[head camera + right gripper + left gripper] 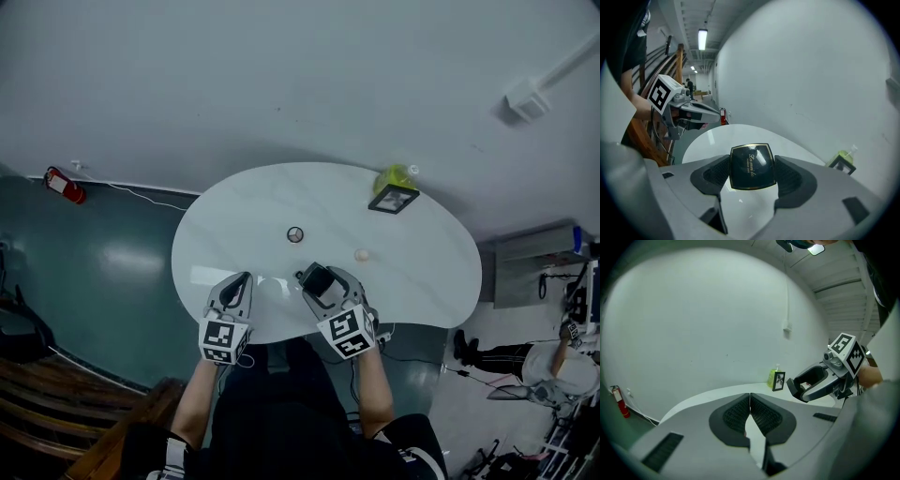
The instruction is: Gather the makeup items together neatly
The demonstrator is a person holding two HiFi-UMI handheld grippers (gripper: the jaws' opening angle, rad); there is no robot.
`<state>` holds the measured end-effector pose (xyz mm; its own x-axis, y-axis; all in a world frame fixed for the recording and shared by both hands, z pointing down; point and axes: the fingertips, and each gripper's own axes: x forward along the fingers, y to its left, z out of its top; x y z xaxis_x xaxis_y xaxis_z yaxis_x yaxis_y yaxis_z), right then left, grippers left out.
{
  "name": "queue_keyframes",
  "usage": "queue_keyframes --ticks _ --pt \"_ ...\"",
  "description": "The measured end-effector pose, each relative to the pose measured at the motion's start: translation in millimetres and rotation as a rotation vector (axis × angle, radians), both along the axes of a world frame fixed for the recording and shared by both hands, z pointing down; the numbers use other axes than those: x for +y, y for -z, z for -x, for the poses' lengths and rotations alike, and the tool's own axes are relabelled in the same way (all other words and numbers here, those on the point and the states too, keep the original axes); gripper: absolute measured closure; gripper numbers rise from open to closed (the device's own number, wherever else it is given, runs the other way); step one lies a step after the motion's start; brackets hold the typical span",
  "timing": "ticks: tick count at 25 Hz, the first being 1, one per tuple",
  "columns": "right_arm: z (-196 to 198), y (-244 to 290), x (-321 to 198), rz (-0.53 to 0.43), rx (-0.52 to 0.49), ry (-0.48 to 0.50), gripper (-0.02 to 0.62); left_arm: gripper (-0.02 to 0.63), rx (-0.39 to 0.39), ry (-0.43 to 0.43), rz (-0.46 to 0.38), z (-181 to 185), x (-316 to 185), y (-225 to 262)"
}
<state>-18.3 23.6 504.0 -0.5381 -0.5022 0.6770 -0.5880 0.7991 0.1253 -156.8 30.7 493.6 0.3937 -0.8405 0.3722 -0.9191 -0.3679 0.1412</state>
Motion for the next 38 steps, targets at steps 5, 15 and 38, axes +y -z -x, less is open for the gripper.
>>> queue_keyframes --ticks 5,15,38 --pt "-31.7 -21.1 6.3 0.024 0.045 0.040 0.298 0.586 -0.006 -0.019 0.019 -30.8 4.9 -10.6" --pt "-43.5 -71.8 -0.8 0.087 0.110 0.186 0.298 0.586 -0.014 0.036 0.083 -46.1 5.3 -43.8" --pt "-44.2 -176.4 -18.4 0.224 0.205 0.535 0.299 0.586 0.004 0.238 0.196 -59.3 -8.3 -114.6"
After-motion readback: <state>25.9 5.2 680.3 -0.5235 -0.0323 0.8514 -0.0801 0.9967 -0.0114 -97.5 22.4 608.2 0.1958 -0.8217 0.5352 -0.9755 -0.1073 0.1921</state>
